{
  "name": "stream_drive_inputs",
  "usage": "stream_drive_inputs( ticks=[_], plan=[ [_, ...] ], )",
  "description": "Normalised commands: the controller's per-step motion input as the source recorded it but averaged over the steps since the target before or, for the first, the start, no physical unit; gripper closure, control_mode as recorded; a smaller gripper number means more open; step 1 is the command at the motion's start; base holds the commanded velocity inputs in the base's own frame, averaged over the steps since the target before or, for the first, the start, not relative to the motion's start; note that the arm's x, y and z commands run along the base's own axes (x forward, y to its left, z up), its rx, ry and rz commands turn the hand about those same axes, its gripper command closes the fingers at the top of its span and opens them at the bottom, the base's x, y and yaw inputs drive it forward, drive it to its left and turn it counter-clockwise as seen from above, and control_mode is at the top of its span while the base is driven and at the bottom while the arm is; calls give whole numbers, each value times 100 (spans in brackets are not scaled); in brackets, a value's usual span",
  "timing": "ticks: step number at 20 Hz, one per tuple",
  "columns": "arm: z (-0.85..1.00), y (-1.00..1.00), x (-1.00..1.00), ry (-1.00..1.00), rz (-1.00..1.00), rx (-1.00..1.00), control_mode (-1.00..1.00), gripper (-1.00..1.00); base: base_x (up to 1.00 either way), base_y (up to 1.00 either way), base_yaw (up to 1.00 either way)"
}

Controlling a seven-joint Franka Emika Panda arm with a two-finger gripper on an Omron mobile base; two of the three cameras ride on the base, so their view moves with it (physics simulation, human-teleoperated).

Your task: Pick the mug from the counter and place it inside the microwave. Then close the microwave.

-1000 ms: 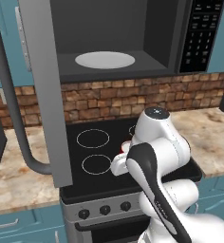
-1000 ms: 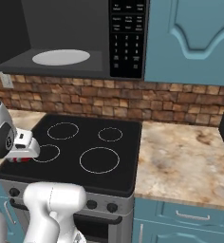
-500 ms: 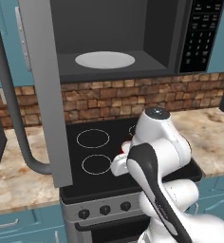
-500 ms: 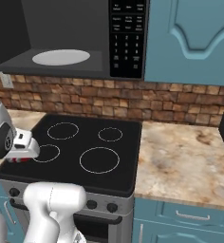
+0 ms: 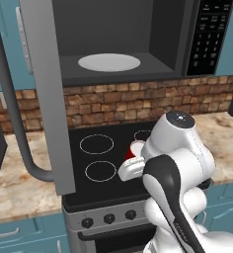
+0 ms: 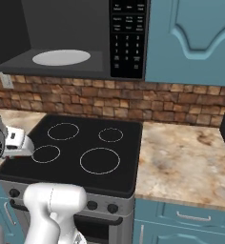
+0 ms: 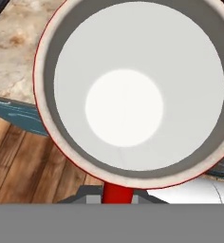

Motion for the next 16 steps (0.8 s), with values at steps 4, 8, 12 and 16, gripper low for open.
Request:
stream_drive_inputs(
  ticks=[4,8,12,16],
  plan=[
    [23,0,0,-6,0,4,-100,100,0,0,0],
    [25,0,-1,-9,0,4,-100,100,0,0,0],
    [40,0,-8,-4,0,1,-100,100,0,0,0],
    [50,0,0,-2,0,0,-100,100,0,0,0]
  ],
)
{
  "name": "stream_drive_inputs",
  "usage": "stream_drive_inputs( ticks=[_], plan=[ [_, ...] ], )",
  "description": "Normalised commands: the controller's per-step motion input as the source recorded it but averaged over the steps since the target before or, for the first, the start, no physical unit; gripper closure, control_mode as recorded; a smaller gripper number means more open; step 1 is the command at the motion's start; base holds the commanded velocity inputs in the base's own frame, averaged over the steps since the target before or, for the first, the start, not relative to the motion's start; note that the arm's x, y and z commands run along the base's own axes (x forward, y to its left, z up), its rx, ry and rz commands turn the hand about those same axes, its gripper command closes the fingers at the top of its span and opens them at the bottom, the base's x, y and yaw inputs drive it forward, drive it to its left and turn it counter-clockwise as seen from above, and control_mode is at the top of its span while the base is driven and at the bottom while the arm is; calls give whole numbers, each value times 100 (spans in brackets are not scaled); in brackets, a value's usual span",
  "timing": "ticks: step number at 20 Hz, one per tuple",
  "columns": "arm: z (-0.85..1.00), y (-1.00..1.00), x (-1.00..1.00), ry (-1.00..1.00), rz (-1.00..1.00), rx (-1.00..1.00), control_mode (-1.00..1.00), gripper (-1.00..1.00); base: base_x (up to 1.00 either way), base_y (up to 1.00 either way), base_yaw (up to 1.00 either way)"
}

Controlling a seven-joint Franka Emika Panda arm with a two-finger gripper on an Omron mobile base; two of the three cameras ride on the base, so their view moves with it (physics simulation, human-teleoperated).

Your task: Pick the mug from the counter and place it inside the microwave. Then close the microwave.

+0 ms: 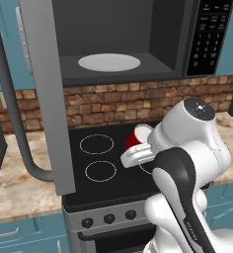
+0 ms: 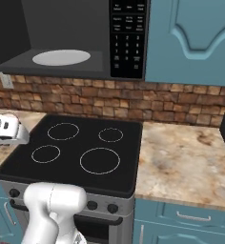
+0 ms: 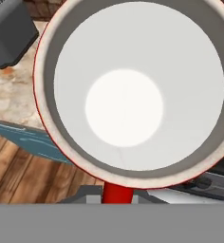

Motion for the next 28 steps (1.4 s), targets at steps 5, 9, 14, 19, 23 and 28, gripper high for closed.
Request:
stream_drive_inputs(
  ticks=[5,9,14,19,23,28],
  plan=[
    [57,-3,0,-4,0,0,-100,100,0,0,0],
    [56,-1,0,-5,0,0,-100,100,0,0,0],
    [60,0,15,-5,-2,0,-100,100,0,0,0],
    [33,0,58,0,-5,0,-100,100,0,0,0],
    [22,0,99,0,-7,0,-100,100,0,0,0],
    [41,0,85,0,-7,0,-100,100,0,0,0]
  ],
)
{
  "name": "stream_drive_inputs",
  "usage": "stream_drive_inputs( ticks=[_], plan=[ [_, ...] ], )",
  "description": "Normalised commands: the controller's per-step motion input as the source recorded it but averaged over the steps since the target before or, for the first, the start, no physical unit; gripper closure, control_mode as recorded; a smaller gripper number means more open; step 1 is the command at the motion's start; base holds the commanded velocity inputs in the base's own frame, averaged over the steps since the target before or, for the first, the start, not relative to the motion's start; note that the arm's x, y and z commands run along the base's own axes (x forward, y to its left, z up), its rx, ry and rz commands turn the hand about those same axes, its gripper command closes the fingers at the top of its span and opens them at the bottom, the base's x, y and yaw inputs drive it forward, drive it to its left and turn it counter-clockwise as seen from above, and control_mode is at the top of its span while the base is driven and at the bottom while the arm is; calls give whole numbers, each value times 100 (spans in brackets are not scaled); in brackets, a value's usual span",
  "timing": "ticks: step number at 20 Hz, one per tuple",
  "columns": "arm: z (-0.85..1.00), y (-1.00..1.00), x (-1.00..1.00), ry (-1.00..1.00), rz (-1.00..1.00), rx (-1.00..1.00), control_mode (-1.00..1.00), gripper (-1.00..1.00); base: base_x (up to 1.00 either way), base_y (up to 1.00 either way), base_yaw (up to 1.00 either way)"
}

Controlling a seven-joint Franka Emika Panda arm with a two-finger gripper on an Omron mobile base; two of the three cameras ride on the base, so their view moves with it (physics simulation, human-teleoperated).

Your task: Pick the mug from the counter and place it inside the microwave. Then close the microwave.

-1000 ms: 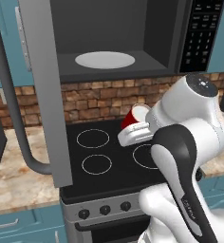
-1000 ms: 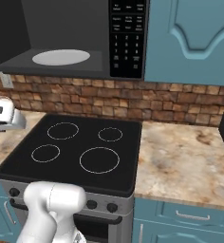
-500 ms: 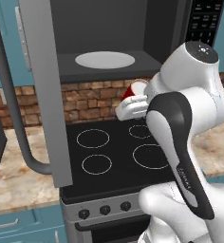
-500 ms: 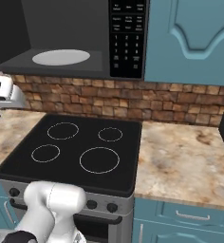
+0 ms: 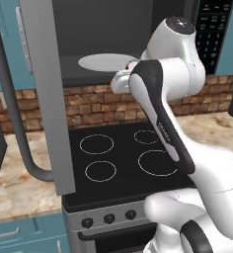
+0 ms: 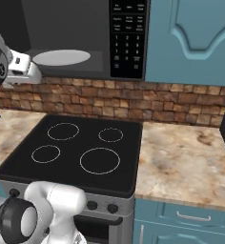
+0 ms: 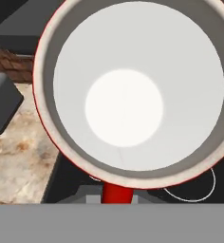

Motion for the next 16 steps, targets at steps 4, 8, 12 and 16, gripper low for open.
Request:
stream_drive_inputs(
  ticks=[4,8,12,16],
  plan=[
    [34,0,77,0,-7,0,-100,100,0,0,0],
    [1,0,76,10,-6,0,-100,100,0,0,0],
    [0,0,48,8,-1,0,-100,100,0,0,0],
    [0,0,24,0,0,0,-100,100,0,0,0]
  ],
)
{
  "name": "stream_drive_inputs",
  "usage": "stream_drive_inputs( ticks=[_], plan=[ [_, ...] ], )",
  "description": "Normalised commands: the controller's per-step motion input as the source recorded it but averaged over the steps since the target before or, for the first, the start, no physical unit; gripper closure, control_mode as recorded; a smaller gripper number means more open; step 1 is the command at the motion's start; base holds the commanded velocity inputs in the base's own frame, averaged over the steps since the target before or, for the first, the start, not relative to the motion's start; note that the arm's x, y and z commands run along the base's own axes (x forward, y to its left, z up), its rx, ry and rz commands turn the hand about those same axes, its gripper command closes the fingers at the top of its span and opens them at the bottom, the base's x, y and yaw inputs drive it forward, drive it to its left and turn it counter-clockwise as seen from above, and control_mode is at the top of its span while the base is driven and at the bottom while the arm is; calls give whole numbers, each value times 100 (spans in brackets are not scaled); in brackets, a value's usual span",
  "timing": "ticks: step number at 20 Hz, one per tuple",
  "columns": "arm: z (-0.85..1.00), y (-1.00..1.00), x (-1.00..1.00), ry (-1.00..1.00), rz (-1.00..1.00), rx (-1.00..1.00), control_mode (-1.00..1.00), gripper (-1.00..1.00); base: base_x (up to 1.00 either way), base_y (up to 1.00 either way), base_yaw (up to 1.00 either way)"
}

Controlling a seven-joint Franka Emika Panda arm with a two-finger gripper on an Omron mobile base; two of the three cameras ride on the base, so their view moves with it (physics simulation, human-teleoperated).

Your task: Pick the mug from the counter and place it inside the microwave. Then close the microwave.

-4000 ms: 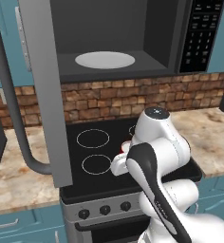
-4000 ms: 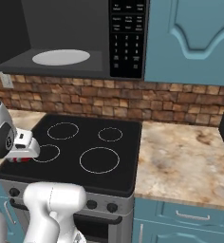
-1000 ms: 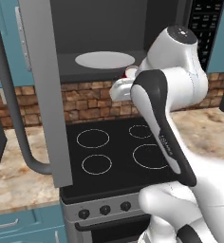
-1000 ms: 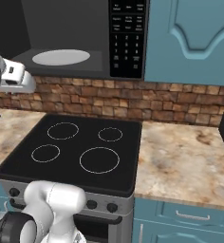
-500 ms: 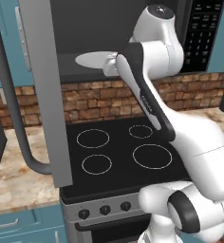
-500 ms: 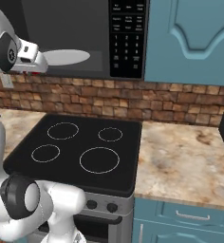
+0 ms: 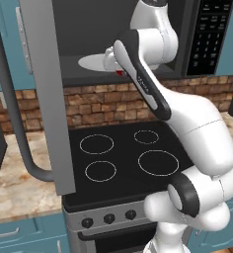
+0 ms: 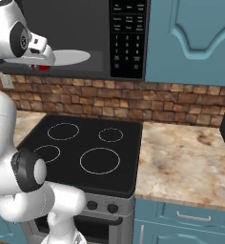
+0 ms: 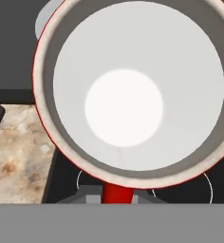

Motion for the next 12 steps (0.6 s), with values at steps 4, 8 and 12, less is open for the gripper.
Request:
stream_drive_inputs(
  ticks=[4,8,12],
  plan=[
    [0,2,25,0,0,0,-100,100,0,0,0],
    [-1,0,44,0,0,0,-100,100,0,0,0],
    [-1,0,54,-1,0,0,-100,100,0,0,0]
  ],
)
